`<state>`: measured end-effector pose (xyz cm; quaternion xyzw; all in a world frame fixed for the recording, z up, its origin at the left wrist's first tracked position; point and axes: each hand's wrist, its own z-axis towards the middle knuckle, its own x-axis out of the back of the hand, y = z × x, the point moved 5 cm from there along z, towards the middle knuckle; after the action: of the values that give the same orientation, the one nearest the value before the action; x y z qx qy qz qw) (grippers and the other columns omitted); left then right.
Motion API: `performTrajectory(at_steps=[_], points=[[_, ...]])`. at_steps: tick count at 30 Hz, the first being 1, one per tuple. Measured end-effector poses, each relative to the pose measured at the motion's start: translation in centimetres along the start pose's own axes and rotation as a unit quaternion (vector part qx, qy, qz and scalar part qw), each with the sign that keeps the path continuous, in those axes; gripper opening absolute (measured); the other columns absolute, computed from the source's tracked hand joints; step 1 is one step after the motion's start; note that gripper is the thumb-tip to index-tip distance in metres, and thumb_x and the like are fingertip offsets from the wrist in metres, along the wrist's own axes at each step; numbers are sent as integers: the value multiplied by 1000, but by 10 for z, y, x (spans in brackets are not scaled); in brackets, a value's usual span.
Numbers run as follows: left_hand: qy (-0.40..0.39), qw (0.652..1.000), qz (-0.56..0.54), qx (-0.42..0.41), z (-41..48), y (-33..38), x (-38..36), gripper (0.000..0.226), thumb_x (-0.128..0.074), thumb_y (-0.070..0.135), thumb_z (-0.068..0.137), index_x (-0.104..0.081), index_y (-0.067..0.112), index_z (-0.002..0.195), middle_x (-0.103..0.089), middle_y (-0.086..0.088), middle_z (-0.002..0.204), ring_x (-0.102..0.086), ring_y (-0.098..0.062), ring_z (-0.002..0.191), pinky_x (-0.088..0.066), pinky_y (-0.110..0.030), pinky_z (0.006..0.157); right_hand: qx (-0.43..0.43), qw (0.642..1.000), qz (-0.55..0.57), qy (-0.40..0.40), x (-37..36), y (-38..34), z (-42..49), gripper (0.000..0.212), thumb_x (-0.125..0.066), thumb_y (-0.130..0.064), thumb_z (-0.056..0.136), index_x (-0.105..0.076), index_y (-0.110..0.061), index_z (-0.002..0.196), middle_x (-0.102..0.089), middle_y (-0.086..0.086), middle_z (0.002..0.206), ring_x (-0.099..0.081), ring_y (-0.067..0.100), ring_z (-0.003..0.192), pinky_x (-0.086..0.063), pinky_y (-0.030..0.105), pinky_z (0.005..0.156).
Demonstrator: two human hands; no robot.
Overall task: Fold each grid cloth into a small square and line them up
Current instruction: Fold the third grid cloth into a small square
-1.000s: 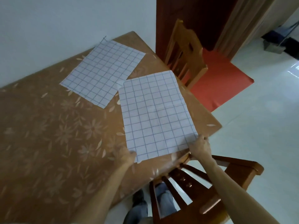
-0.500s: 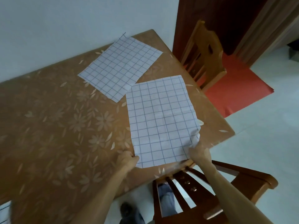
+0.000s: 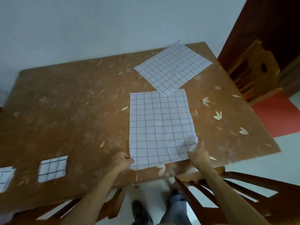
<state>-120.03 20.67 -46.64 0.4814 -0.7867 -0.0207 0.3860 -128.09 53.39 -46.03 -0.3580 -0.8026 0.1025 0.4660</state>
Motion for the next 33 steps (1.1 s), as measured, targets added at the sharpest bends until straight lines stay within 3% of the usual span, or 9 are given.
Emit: performTrajectory(at_steps=[3, 6, 11, 14, 17, 21, 25, 28, 33], points=[[34, 998, -41, 19, -7, -45, 29, 10, -70, 14, 87, -63, 9, 93, -71, -10, 82, -67, -19, 66, -59, -35, 63, 58, 998, 3, -11, -32, -28, -17, 74, -51, -2, 90, -16, -20, 153, -58, 23, 126, -62, 39, 93, -49, 39, 76], [11, 996, -82, 37, -12, -88, 53, 38, -74, 17, 85, -52, 15, 115, -68, -7, 94, -70, -19, 77, -60, -34, 67, 113, 992, -17, -46, -62, -51, -35, 69, -47, -6, 91, -22, -26, 152, -64, 19, 100, -62, 32, 76, -53, 41, 72], [53, 995, -86, -6, -18, -141, 93, 69, -78, 22, 83, -39, 26, 140, -71, -11, 104, -68, -14, 59, -50, -23, 51, 142, 987, -10, -71, -95, -78, -61, 78, -50, -11, 89, -13, -42, 151, -66, 14, 84, -65, 31, 70, -56, 40, 66], [62, 983, -167, -48, -24, -158, 109, 54, -71, 17, 89, -47, 31, 135, -67, -8, 105, -69, -20, 70, -57, -28, 57, 173, 980, -44, -91, -106, -88, -69, 62, -53, -13, 88, -39, -34, 145, -67, 8, 76, -66, 23, 70, -58, 38, 73], [63, 977, -190, -79, -26, -168, 120, 26, -62, 15, 96, -65, 32, 115, -67, 0, 110, -72, -26, 85, -63, -39, 74, 194, 972, -76, -109, -110, -96, -79, 30, -57, -23, 90, -68, -25, 118, -71, 2, 103, -67, 20, 88, -56, 41, 87], [67, 973, -199, -96, -29, -171, 125, 30, -52, 9, 100, -76, 26, 97, -69, 7, 108, -71, -15, 91, -62, -35, 80, 189, 967, -79, -153, -111, -99, -87, 40, -76, -50, 77, -64, -35, 112, -69, -3, 103, -67, 16, 88, -55, 30, 74], [77, 975, -166, -123, -32, -175, 127, 37, -65, -7, 87, -77, 26, 99, -73, 8, 106, -67, -9, 99, -58, -28, 84, 141, 954, -120, -235, -113, -94, -92, 37, -72, -3, 85, -56, -11, 118, -64, 7, 97, -69, 10, 69, -52, 16, 54], [93, 972, -166, -141, -33, -181, 131, 30, -74, -2, 82, -78, 24, 96, -76, 6, 104, -69, -8, 99, -56, -33, 94, 162, 960, -166, -155, -104, -93, -80, 30, -68, -3, 86, -63, -14, 114, -66, 11, 104, -64, 16, 80, -55, 23, 63], [131, 964, -168, -156, -29, -181, 143, 11, -77, 28, 85, -75, 22, 94, -73, 7, 96, -66, -8, 95, -52, -27, 82, 195, 957, -183, -110, -92, -98, -69, 11, -68, -11, 89, -74, -18, 96, -70, -2, 100, -65, 12, 88, -51, 22, 74]])
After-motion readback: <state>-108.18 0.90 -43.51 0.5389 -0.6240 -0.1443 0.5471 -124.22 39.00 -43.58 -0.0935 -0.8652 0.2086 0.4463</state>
